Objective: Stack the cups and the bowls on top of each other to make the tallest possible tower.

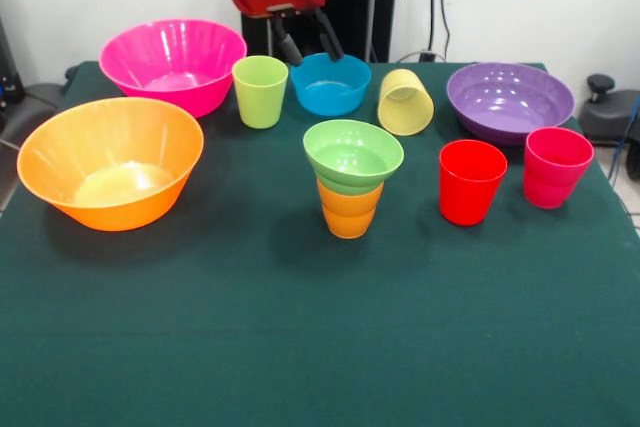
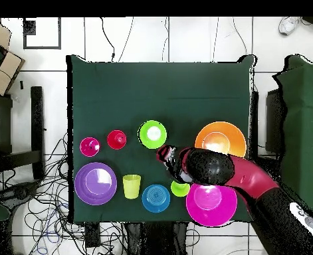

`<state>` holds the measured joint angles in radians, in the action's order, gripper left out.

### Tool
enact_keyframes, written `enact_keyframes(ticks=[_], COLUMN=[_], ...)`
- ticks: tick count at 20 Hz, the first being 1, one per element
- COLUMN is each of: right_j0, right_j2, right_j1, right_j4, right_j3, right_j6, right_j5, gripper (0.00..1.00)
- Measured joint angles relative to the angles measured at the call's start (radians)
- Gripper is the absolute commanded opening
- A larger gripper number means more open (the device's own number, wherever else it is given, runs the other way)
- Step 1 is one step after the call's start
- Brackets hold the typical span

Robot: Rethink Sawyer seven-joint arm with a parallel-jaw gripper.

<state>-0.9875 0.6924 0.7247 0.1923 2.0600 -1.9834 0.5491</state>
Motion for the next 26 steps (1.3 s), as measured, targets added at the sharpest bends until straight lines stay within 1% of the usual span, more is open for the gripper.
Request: enact_keyframes(ticks=[14,26], right_j0=[0.080,0.109], right_j2=[-0.117,-0.182], right_j1=[0.000,-0.018], right_j4=[-0.001,-0.001], right_j3=[0.008,0.034], right_j6=[0.000,0.000], right_j5=[-0.106,-0.153], gripper=[1.00,1.00])
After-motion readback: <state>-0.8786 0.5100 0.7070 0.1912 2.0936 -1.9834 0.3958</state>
